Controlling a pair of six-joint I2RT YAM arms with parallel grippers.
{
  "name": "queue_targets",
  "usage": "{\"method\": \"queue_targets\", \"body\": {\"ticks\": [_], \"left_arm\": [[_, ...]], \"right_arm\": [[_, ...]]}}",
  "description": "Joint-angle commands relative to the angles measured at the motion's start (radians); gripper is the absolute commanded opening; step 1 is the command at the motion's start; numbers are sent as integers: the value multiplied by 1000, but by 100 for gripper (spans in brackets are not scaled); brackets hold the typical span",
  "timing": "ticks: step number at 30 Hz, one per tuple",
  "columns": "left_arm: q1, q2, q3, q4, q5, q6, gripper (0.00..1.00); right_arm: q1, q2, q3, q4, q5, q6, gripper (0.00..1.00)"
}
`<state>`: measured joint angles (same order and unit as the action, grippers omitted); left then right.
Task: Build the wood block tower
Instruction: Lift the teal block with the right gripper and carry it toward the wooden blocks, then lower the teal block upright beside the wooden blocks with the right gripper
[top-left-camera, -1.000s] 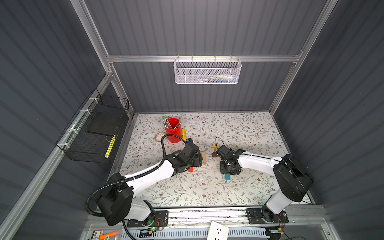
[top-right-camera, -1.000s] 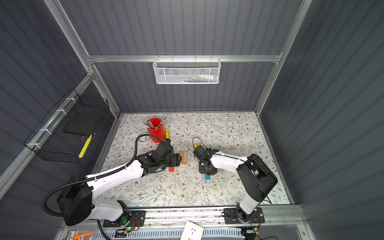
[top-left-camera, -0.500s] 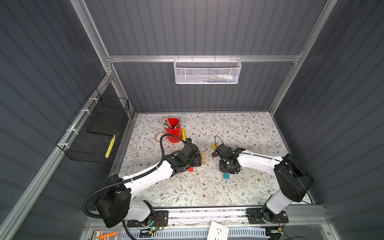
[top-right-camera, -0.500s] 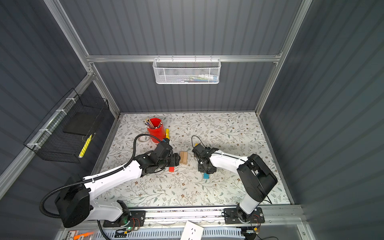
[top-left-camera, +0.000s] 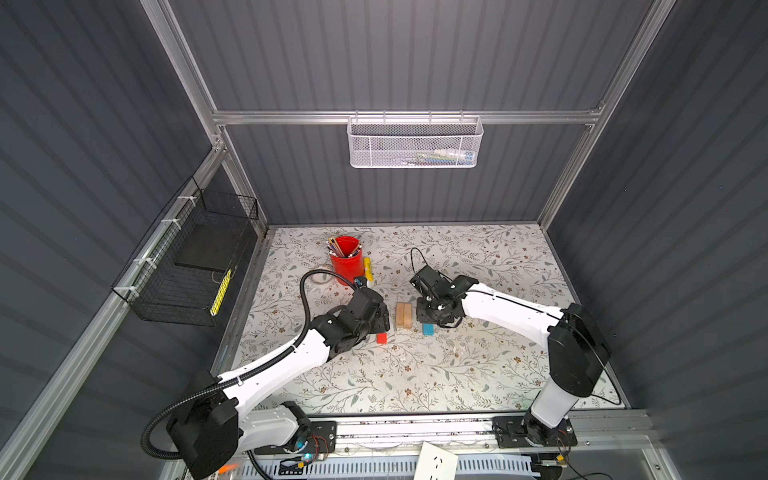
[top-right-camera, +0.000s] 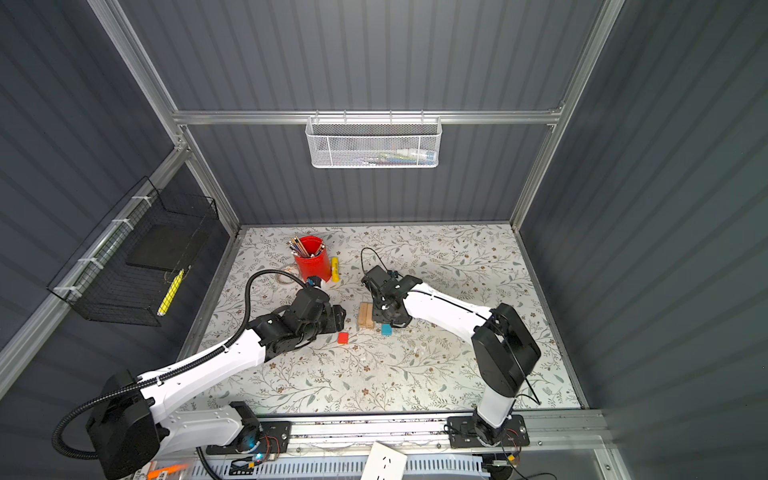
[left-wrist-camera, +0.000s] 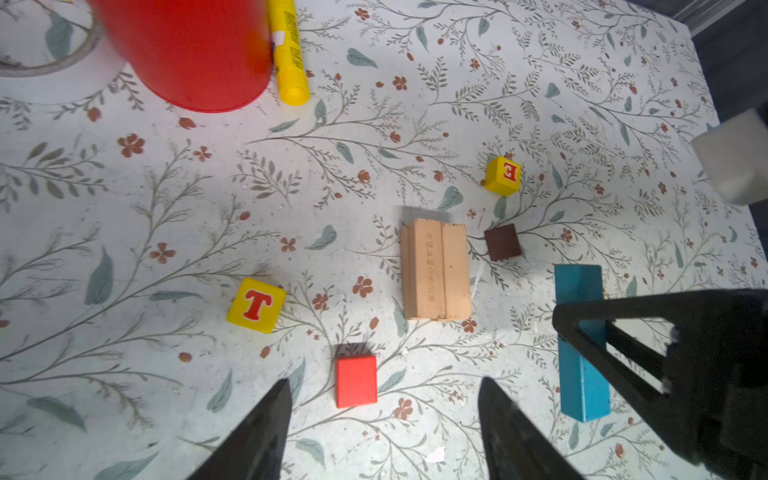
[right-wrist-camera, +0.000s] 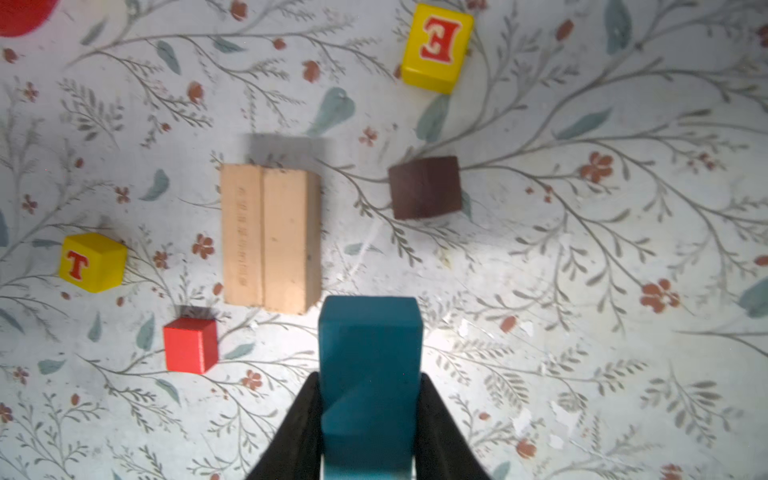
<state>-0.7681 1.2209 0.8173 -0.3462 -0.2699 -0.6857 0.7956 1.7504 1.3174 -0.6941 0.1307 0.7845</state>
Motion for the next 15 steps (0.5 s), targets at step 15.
{"method": "queue_targets", "body": {"ticks": [15], "left_arm": [[78, -71, -67, -44, -34, -29, 73]], "right_arm": [[30, 307, 368, -149, 35, 33, 27]]}}
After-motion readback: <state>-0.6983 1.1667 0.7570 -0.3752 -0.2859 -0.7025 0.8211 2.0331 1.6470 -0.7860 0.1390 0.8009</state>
